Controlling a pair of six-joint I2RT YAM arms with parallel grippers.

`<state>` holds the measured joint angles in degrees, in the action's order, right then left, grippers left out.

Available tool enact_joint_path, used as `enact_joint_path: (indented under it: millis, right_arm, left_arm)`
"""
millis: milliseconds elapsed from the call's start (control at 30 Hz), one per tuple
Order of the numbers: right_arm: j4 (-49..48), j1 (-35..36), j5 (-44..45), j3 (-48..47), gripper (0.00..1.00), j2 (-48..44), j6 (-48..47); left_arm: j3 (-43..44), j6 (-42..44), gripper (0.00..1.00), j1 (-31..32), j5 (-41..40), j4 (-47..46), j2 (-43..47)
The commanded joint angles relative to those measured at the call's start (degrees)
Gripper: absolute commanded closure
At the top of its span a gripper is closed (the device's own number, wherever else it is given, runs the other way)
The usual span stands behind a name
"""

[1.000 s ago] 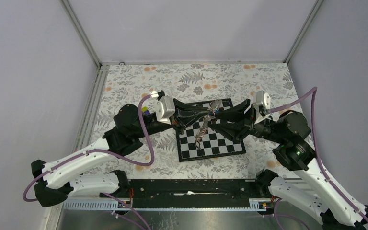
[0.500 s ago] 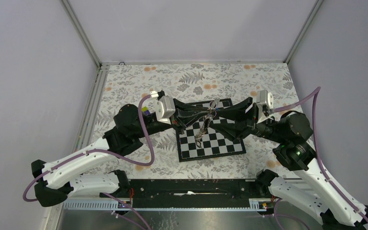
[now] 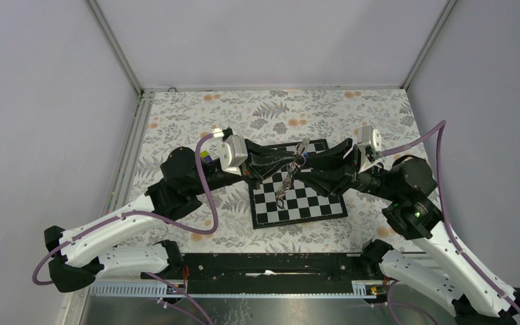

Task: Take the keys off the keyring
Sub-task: Pick up the key from the keyring.

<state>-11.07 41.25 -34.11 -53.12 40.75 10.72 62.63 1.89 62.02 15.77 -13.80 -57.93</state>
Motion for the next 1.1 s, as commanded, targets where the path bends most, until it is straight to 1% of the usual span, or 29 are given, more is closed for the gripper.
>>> enact_joint_path:
  millis: [0, 500, 567, 767, 933, 1000, 1067]
  right_arm:
    - [-3.3, 0.2, 0.1, 0.0, 0.56, 0.4, 0.9]
    - [-3.3, 0.2, 4.8, -0.3, 0.69, 0.2, 2.1]
    - [-3.4, 0.2, 5.2, -0.3, 0.69, 0.2, 2.1]
    - [-5.0, 0.2, 4.9, -0.2, 0.63, 0.5, 3.6]
    - [-5.8, 0.2, 4.7, 0.0, 0.61, 0.4, 4.3]
    - [-5.7, 0.2, 4.9, 0.1, 0.62, 0.3, 4.2]
    - [-5.5, 0.1, 4.9, 0.0, 0.68, 0.3, 4.2]
  left_arm:
    - [1.8, -0.5, 1.00, -0.2, -0.6, -4.6, 0.8]
    - [1.6, -0.5, 1.00, -0.2, -0.6, -4.6, 0.8]
    - [1.6, -0.5, 1.00, -0.2, -0.6, -4.5, 0.9]
    - [1.6, -0.4, 1.00, -0.2, -0.7, -4.4, 0.9]
    - [1.5, -0.3, 1.00, -0.2, -0.6, -4.6, 0.8]
    - [1.5, -0.4, 1.00, -0.2, -0.7, -4.7, 0.8]
    - [1.3, -0.4, 1.00, -0.2, -0.7, -4.7, 0.8]
